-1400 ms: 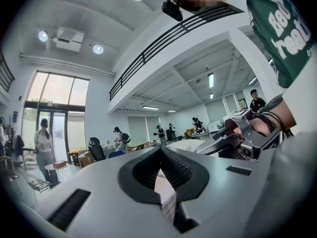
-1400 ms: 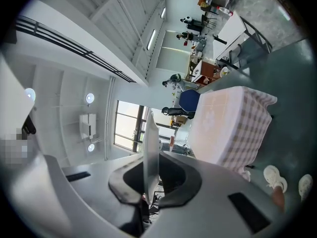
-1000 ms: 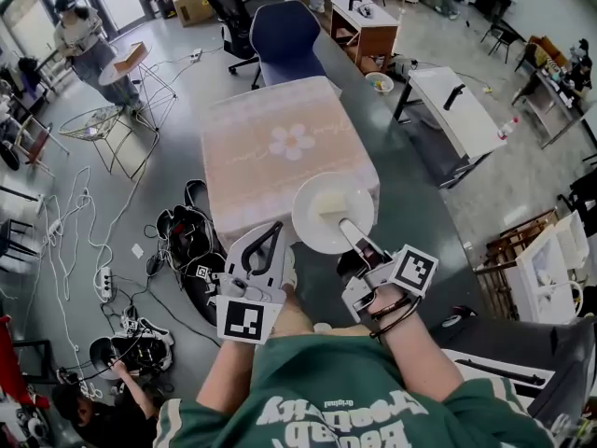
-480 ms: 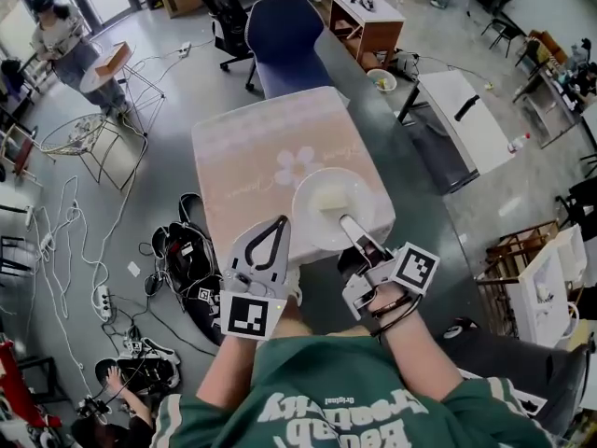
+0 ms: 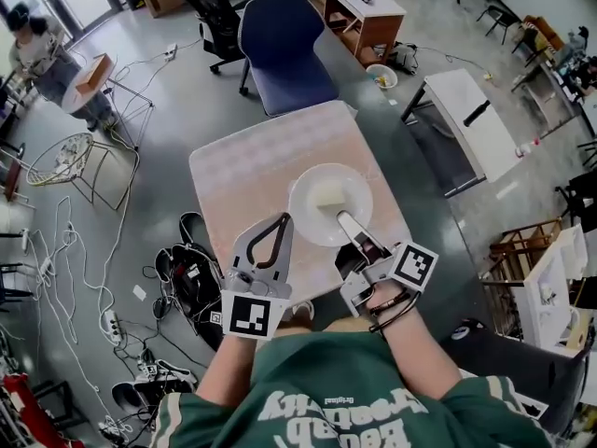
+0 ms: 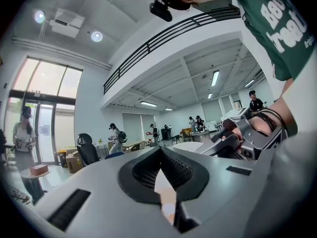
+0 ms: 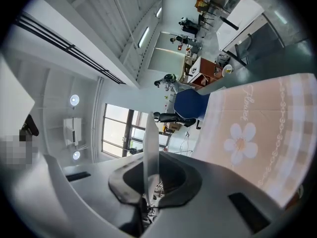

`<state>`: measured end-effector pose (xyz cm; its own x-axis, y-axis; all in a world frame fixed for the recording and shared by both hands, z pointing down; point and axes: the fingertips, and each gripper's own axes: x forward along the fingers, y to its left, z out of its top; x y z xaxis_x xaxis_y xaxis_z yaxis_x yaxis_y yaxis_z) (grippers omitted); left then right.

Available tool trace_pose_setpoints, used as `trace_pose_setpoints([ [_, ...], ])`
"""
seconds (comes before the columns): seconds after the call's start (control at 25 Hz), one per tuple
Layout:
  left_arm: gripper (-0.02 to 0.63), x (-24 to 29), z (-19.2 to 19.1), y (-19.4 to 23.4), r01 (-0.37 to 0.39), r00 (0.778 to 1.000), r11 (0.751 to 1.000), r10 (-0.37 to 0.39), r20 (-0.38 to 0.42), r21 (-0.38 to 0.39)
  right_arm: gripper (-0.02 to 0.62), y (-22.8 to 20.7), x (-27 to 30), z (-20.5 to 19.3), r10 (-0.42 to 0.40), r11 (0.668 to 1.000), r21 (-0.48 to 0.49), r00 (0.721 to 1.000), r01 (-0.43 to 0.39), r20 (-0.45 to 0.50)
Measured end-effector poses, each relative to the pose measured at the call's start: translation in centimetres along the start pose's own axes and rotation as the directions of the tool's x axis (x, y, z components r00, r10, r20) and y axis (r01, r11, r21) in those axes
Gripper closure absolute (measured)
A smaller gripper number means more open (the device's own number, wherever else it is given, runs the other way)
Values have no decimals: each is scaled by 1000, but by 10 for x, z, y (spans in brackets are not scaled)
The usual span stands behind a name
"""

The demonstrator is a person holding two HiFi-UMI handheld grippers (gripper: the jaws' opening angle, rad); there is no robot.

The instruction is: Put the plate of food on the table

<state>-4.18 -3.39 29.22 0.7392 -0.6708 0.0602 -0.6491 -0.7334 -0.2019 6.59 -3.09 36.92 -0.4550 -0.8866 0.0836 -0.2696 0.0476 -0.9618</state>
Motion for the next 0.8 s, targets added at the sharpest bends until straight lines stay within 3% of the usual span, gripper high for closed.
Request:
trace_pose_setpoints([
  [0.44,597,32,-16,48,13,1000,999,-12,18,-41,571,-1,53,6,-27,999,-27,999,27,-18],
  [0.8,597,49,-33,56,-16,1000,995,14,-18,-95,571,-11,64,16,-47,999,-18,998,46,-39],
])
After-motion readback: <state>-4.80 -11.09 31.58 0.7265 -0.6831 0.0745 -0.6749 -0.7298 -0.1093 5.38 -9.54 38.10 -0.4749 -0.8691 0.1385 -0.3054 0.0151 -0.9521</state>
